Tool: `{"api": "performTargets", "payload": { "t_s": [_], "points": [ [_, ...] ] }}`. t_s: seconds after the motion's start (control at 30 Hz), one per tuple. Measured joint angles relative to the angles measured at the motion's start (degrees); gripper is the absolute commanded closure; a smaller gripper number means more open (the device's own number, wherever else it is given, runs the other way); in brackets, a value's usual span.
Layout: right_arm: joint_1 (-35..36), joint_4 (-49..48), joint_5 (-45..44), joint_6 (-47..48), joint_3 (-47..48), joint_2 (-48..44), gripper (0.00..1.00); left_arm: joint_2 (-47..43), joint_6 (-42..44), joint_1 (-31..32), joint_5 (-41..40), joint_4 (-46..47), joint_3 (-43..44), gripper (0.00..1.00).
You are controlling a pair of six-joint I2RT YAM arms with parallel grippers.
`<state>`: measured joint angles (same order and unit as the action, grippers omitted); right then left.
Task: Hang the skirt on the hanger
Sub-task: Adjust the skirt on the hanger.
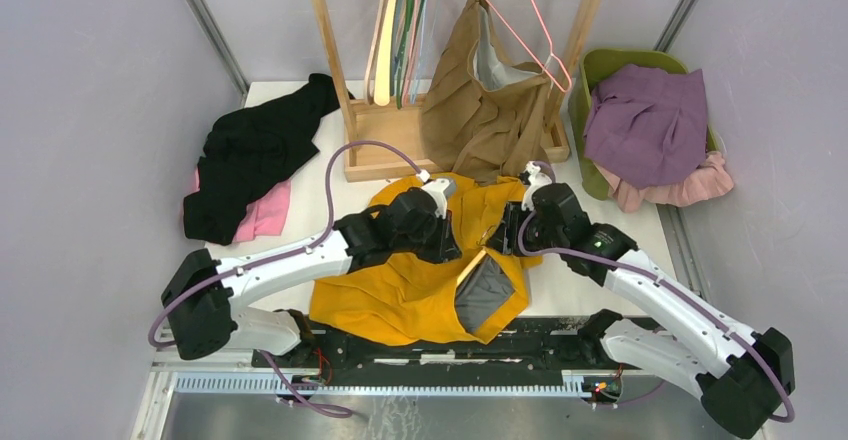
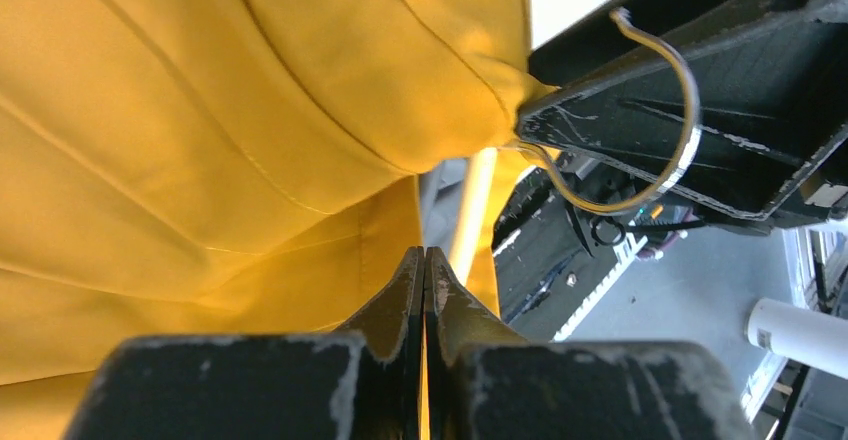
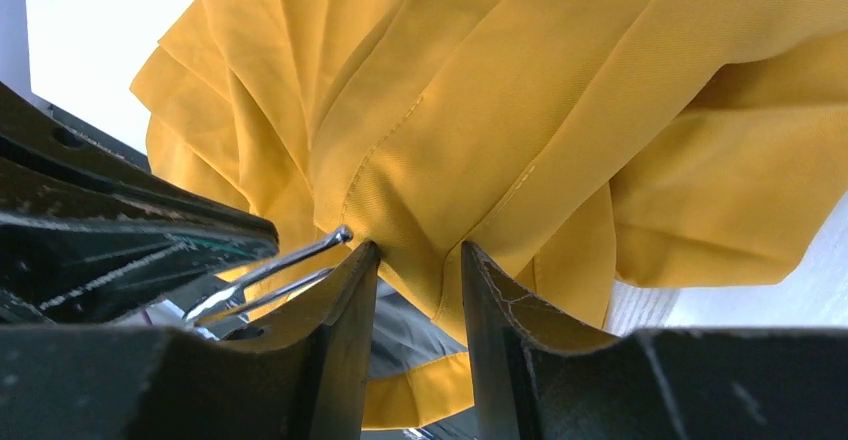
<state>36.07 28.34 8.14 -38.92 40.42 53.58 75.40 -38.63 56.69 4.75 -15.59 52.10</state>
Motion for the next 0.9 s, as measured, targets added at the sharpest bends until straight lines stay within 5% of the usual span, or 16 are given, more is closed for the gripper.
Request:
{"api": "performTargets", "payload": {
  "t_s": [0.23, 0.6, 0.9],
  "points": [
    [3.48, 0.28, -1.86, -0.48, 0.87, -0.04, 0.58, -0.52, -0.22, 4.96, -1.6, -3.52, 0.04, 0.75],
    [4.26, 0.42, -2.14, -0.52, 0.9, 1.42, 0.58, -13.51, -2.32, 9.57, -9.7, -16.65, -0.52, 0.63],
    [4.44, 0.37, -1.97, -0.5, 0.92, 1.88, 0.58, -11.13, -2.78, 18.73, -13.33, -22.27, -0.55, 0.47]
  ]
}}
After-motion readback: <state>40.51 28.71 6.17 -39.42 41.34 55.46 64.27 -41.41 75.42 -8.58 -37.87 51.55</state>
